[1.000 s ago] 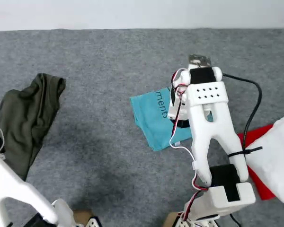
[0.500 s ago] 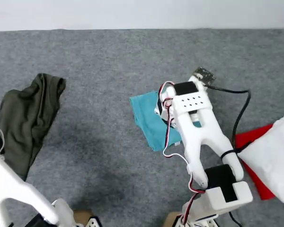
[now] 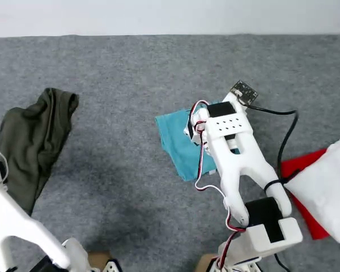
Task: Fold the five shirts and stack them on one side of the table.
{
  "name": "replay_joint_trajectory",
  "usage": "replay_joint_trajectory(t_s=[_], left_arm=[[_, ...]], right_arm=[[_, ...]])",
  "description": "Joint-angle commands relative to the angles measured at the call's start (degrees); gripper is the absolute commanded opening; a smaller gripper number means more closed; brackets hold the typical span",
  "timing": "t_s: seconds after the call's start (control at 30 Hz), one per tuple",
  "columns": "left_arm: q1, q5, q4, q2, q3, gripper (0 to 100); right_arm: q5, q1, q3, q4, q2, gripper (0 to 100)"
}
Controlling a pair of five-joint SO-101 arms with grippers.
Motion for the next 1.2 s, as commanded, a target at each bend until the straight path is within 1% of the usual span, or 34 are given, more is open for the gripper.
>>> replay_joint_trajectory(t_s=[0.0,0.23,0.53,0.73,1.0,1.07,1.1,1.17], left_arm=[[0.18,-0.53,-1.23,-1.41,-0.22,0],[0.18,-0.62,-1.23,-1.41,-0.40,0],[0.18,-0.62,-1.23,-1.41,-0.22,0],[0.18,-0.62,-1.32,-1.41,-0.22,0],[0.26,-0.62,-2.02,-1.41,-0.22,0],[0.26,-0.62,-2.02,-1.41,-0.22,0],[0.26,-0.62,-2.02,-1.41,-0.22,0],[0.26,-0.62,-2.02,-1.41,-0.22,0]], right_arm=[[-0.70,0.66,0.79,-4.44,-2.59,38.8],[-0.70,0.66,4.66,-11.21,-2.59,38.8],[-0.79,0.92,6.15,-12.53,-1.36,38.8],[-1.49,1.01,3.69,-16.66,7.25,38.8],[-1.49,1.89,-7.21,-16.66,20.09,38.6],[-1.58,3.12,-9.85,-16.48,22.46,36.0],[-1.58,3.74,-10.90,-16.48,23.43,32.8],[-1.49,5.23,-12.57,-16.40,24.66,23.2]])
